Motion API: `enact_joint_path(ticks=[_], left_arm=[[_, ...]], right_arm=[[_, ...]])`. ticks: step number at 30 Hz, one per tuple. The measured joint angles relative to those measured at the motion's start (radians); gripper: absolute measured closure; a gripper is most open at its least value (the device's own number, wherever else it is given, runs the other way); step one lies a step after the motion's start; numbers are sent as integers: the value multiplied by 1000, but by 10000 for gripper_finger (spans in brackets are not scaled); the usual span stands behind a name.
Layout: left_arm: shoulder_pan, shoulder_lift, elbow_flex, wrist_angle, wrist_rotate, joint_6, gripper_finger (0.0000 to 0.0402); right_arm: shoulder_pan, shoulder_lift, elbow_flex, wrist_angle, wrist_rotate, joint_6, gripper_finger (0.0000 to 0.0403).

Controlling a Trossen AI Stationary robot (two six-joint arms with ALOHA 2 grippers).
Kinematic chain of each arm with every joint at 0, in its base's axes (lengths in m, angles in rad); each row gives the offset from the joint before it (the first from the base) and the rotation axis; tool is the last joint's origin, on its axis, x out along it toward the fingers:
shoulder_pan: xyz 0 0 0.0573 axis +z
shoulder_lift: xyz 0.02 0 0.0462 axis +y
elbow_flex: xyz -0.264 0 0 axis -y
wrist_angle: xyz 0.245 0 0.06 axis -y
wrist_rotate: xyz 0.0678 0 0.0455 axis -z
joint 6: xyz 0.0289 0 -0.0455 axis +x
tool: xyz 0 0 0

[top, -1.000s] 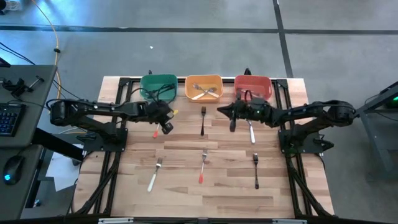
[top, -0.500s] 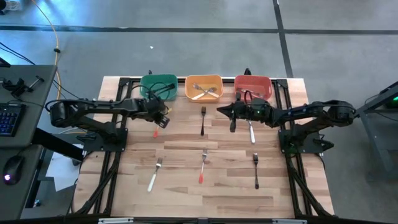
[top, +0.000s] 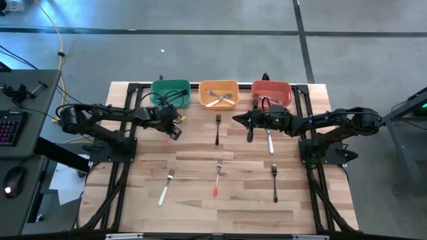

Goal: Sort silverware by color (type)
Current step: Put the orange fork into the orange bin

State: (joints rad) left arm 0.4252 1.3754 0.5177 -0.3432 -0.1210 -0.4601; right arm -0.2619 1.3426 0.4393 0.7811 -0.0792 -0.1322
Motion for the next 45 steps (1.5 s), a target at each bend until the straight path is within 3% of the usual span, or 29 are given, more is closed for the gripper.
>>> enact_joint_path(ticks=[4,12,17,22,30,37,45], left_arm=[[-6,-39,-6,105,10,32,392],[-9,-56,-3,652,166,105,399],[-9,-20,-3,997,302,125,400],[-16,48,-3,1236,395,97,400],[-50,155,-2,1456,444,94,401],[-70,172,-1,1501,460,102,401],[-76,172,-1,1495,453,126,401]], right_arm=[[0,0,0,-46,0,18,403],[0,1,14,-67,23,172,393],[24,25,52,-52,25,239,343],[50,149,132,-1,24,267,285],[52,329,331,2,-56,286,243],[52,410,453,0,-61,270,272],[61,427,483,-45,-44,231,394]])
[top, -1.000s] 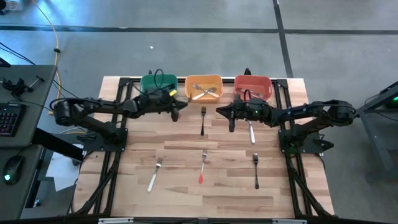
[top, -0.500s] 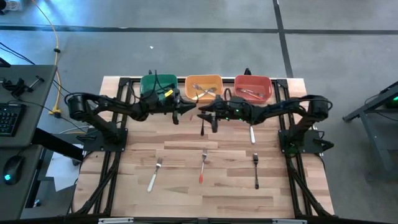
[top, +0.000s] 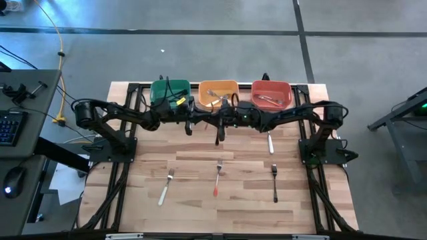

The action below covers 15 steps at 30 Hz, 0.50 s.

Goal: Sort silverware by color (type)
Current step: Put the orange fork into the orange bin

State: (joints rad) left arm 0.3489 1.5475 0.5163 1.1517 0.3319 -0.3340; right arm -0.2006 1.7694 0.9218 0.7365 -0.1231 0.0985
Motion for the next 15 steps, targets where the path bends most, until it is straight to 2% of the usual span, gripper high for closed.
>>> enact_joint_path(ticks=[7,10,15], left_arm=[[9,-7,0,0,-6,-4,360],[29,-9,0,-16,36,-5,336],[58,-9,-44,-52,45,0,317]], right_arm=[[4,-14,0,-63,28,-29,400],[-4,-43,0,-127,54,-32,401],[-22,-114,0,-322,149,-72,402]])
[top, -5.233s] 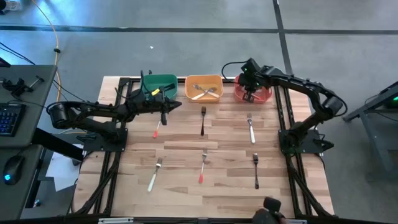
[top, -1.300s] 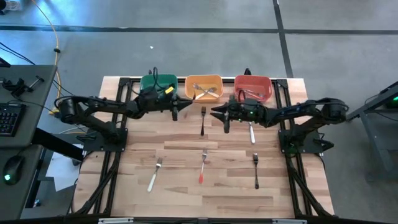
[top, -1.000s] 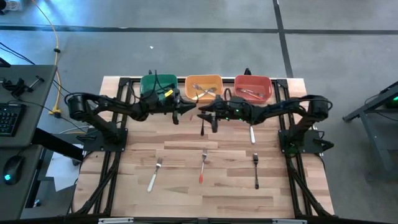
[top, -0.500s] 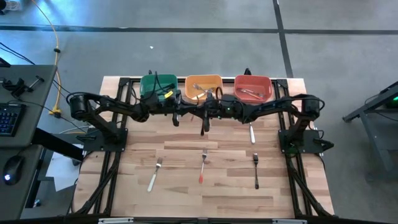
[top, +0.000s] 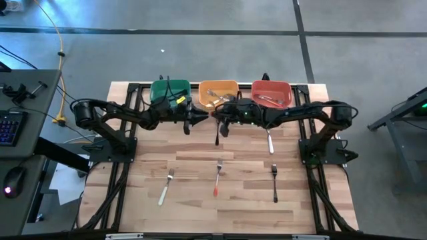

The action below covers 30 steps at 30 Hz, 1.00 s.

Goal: Sort silverware by color (type)
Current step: Put the orange fork into the orange bin

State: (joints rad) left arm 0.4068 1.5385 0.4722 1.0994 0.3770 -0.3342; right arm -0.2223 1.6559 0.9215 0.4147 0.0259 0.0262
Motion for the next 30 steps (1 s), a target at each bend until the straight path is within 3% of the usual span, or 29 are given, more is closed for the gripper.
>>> enact_joint_path(ticks=[7,15,23,30], left_arm=[[27,0,-106,33,-9,8,337],[27,0,-176,75,-59,69,376],[27,0,-177,73,-67,77,390],[27,0,-177,73,-67,84,390]], right_arm=[[-78,-162,0,-403,146,-88,402],[-347,-248,0,-925,328,-245,402],[-576,-170,-1,-956,355,-390,402],[-632,-51,-1,-934,339,-449,402]])
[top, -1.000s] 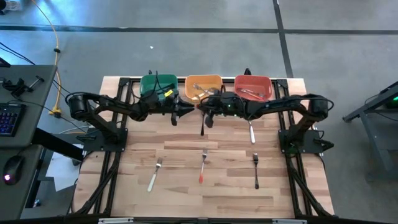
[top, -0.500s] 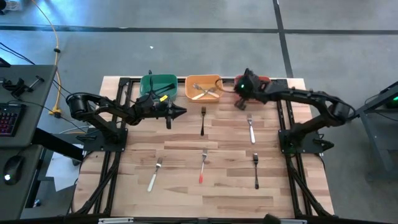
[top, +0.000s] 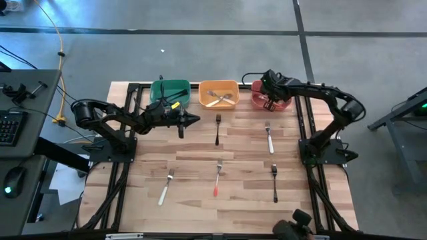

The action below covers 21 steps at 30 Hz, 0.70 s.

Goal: Sort silverware by color (type)
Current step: Put the orange fork into the orange bin, then put the white fork into the yellow bin

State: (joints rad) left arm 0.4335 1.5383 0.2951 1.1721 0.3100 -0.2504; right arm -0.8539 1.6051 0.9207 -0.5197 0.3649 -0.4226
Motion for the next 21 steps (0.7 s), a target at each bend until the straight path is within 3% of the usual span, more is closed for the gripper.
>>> enact_joint_path(ticks=[7,14,17,21], left_arm=[[0,0,0,-2,0,1,390],[0,0,0,-6,0,10,390],[0,0,0,-6,0,12,389],[0,0,0,-10,0,19,387]], right_arm=[[-4,41,0,20,-1,39,397],[0,-32,0,14,0,147,337],[20,-108,0,-13,-9,243,315],[97,-223,-20,-70,-135,484,309]])
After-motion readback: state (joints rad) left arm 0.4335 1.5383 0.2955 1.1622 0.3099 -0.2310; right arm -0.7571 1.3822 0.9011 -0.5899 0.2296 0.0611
